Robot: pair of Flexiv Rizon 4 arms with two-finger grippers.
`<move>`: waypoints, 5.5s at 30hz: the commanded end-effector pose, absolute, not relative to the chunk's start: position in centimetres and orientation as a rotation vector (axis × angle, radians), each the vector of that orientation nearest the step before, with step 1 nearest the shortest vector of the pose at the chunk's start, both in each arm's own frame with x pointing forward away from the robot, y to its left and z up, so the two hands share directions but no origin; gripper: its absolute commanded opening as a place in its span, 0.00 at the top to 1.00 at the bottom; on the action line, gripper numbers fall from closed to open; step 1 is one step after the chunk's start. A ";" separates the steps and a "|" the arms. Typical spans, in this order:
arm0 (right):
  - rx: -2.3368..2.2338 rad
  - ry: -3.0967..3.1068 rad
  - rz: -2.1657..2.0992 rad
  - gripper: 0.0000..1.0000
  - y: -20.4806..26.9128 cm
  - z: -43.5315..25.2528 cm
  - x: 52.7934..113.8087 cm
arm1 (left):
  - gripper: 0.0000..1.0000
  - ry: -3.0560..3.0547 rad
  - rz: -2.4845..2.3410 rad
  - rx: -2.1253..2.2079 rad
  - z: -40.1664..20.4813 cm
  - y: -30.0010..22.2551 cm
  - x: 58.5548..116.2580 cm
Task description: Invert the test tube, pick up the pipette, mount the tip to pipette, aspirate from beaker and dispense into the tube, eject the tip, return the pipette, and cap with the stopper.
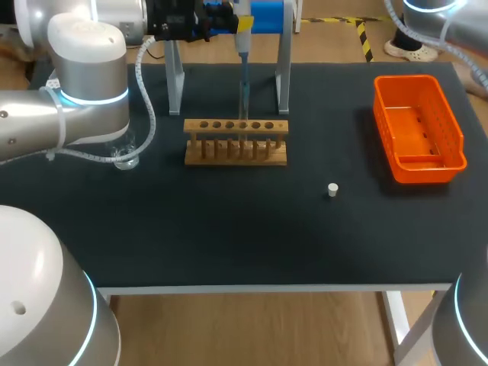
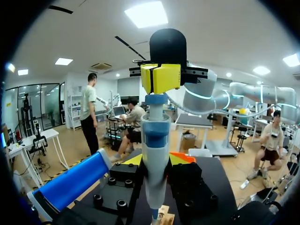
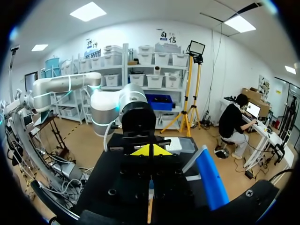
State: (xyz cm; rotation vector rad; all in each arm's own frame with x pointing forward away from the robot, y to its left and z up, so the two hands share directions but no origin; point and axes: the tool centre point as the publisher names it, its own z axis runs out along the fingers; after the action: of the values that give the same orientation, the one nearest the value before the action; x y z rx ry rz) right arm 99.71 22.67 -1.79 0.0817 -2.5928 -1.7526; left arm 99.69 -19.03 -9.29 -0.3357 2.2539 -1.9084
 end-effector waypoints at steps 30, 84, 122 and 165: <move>0.123 -2.600 -1.841 0.00 18.3 -0.4 99.1 | 1.00 2.251 -1.910 -0.336 -8.9 -19.1 99.8; 0.199 -2.656 -1.671 0.00 12.2 -22.3 94.1 | 1.00 2.251 -1.910 -0.336 -8.9 -19.1 99.8; 0.271 -2.693 -1.507 0.00 21.1 -30.6 98.2 | 1.00 2.251 -1.910 -0.336 -8.9 -19.1 99.8; 0.244 -2.758 -1.482 0.00 23.8 -31.5 98.7 | 1.00 2.251 -1.910 -0.336 -8.9 -19.1 99.8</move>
State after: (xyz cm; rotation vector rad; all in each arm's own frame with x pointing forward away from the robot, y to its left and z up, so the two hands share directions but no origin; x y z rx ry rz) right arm 98.68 23.75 -31.53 0.2448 -2.7563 -1.4855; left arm 99.77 -19.03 -8.99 -0.3346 2.2488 -1.9113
